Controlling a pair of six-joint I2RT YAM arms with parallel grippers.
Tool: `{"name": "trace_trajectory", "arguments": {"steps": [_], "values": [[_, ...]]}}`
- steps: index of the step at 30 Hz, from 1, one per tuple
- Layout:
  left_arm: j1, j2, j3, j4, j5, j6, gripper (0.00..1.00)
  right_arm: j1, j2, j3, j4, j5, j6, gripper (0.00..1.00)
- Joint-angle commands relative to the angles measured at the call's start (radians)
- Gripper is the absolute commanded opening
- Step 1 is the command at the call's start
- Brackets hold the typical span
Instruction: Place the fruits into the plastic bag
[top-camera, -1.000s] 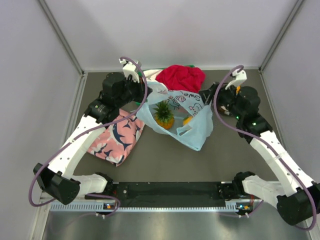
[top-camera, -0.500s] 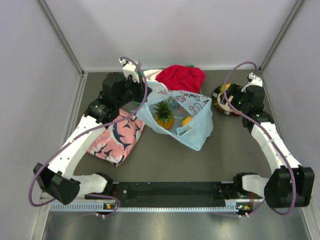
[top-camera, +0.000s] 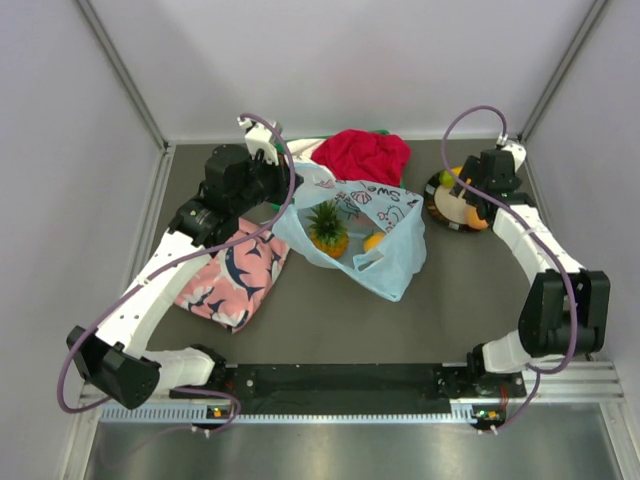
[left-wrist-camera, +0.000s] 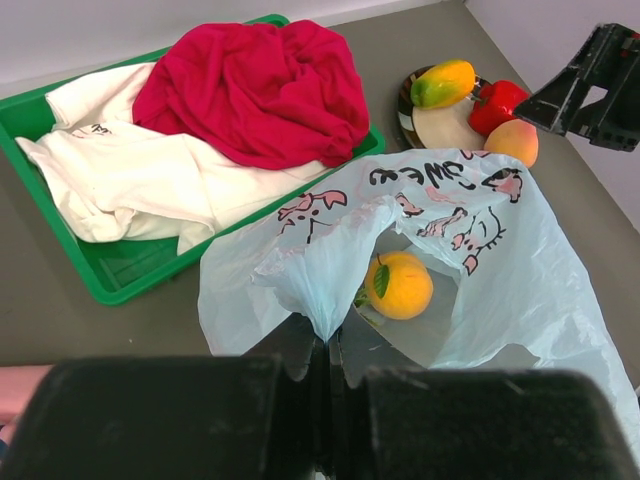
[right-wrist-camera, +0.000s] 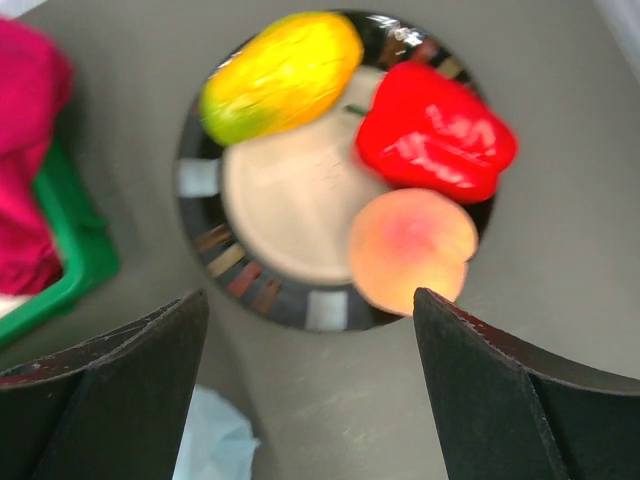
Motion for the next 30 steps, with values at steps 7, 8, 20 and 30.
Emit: {"name": "trace_trajectory", "arguments": {"steps": [7, 8, 20, 30], "values": [[0.002, -0.015, -0.001, 0.047, 0.0, 0.015, 0.0, -0.061, 0.135, 0.119, -0.043, 0.138, -0.015, 0.84], [0.0, -0.014, -0.001, 0.047, 0.0, 0.013, 0.0, -0.067, 0.146, 0.126, -0.046, 0.13, -0.017, 0.84], [0.002, -0.015, 0.001, 0.046, -0.003, 0.017, 0.0, -0.095, 0.255, 0.162, -0.029, 0.053, 0.028, 0.86], [0.002, -0.015, 0.001, 0.044, -0.002, 0.017, 0.0, -0.093, 0.307, 0.155, -0.032, 0.093, 0.045, 0.86]]}}
